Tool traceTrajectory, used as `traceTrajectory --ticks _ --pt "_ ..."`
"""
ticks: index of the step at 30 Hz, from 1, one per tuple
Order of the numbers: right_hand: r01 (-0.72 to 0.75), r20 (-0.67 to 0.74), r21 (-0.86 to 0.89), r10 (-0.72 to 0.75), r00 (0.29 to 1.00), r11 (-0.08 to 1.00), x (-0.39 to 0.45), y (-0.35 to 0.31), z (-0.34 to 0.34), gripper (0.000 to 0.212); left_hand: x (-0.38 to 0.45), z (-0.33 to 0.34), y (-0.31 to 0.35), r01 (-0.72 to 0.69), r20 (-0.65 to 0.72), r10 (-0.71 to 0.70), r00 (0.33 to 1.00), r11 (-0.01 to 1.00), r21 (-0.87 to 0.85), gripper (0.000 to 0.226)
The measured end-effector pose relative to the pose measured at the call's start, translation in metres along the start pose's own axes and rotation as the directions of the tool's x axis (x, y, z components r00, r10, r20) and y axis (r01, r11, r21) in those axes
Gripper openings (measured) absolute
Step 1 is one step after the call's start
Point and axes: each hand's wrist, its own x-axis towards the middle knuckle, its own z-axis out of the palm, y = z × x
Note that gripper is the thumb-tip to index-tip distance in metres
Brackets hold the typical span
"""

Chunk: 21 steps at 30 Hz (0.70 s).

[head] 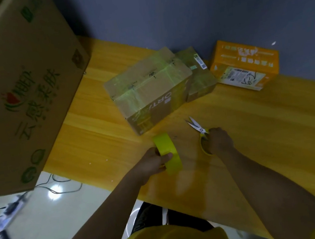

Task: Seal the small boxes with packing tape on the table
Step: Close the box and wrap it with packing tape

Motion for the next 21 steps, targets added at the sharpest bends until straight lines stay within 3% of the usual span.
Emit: traceTrajectory --ticks 6,9,14,18,21 --pt "0.025 -0.050 0.056 -0.022 0.998 0.998 -0.014 0.009 0.014 0.046 0.002 0.002 0.007 0.002 -0.013 -0.002 1.000 1.000 0.020 0.040" --pt "-0.016 -0.066 0.012 0.017 0.998 1.000 -0.025 0.018 0.022 0.043 0.003 0.007 0.011 -0.013 0.022 0.012 1.000 0.997 0.071 0.039" --pt "-0.125 -0.131 0.079 0.134 0.982 0.989 -0.040 0.042 0.031 0.041 0.008 0.022 0.022 -0.072 0.110 0.053 0.993 0.981 0.180 0.037" --pt "-0.287 -0.166 0.335 0.356 0.919 0.897 -0.040 0.083 0.024 0.041 0.014 0.046 0.038 -0.120 0.183 0.076 0.980 0.962 0.245 0.022" --pt "-0.219 -0.215 0.537 0.383 0.898 0.815 -0.039 0.097 0.013 0.035 0.022 0.062 0.049 -0.129 0.209 0.071 0.975 0.951 0.282 0.028"
